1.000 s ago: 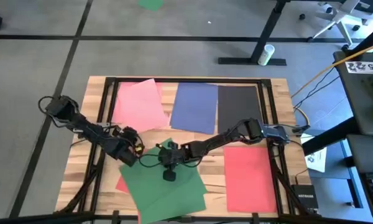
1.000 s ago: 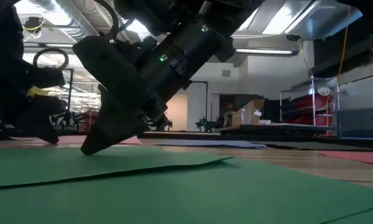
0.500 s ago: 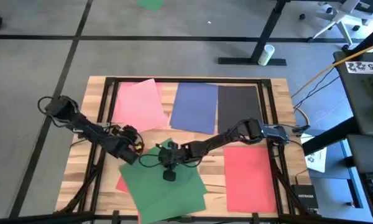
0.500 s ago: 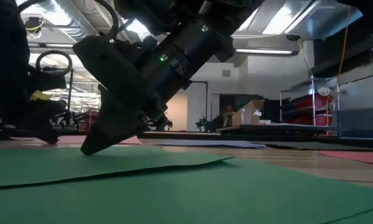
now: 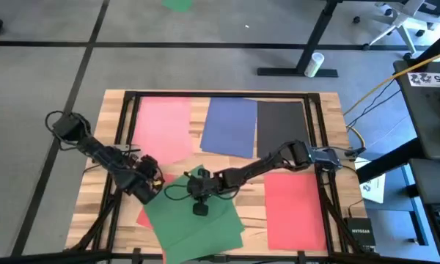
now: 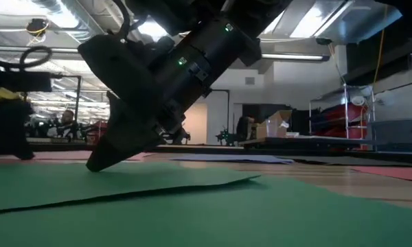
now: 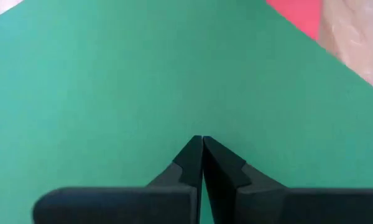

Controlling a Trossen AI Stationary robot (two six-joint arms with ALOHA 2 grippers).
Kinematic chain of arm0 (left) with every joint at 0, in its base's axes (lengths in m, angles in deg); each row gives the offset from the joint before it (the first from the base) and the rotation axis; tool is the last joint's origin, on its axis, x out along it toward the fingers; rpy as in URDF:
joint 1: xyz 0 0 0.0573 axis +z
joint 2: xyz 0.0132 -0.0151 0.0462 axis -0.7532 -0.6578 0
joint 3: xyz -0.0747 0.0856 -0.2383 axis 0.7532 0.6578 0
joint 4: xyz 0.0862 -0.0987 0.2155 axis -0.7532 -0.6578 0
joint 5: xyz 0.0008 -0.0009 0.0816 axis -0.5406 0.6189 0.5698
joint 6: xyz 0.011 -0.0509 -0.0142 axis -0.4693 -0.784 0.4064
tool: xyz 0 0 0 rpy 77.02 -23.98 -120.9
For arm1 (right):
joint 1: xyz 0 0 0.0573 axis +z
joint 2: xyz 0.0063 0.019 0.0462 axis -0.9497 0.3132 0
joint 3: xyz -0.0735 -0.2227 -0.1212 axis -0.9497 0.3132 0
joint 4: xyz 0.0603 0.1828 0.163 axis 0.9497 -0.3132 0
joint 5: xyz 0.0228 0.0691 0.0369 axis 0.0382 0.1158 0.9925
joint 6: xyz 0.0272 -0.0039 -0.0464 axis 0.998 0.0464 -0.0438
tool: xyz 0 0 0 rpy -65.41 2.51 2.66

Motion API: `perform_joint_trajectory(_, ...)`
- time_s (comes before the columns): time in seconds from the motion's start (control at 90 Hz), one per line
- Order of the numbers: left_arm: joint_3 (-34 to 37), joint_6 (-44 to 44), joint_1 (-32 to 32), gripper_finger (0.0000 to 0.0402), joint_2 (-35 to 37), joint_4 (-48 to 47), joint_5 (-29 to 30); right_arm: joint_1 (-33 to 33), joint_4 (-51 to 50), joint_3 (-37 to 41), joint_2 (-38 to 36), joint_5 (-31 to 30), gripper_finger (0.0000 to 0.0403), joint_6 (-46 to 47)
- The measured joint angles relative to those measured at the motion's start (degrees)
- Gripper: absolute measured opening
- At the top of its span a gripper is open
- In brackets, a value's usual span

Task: Organize paper
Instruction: Stack the pink paper on top of the other pink papers on the table

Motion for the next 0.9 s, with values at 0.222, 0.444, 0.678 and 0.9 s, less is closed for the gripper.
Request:
perform_joint_trajectory(0.222,-0.62,-2.29,-2.79,0.0,-0.02,-2.65,-1.71,0.2,1.46,-0.14,-0.92,-4.1,0.0,-1.51)
perform_joint_trajectory(0.444,-0.62,-3.92,-2.78,0.0,-0.06,-7.5,-2.54,0.11,4.06,-0.14,-0.92,-6.5,0.0,-2.64)
perform_joint_trajectory(0.678,-2.69,-2.19,-1.93,0.0,-0.09,-7.61,-2.78,0.11,3.92,-0.14,-0.92,-6.5,0.0,-2.66)
perform_joint_trajectory(0.9,-9.32,4.98,-2.09,0.0,-0.09,-7.43,-1.93,-0.68,4.1,-0.14,-0.92,-11.25,0.0,-2.92)
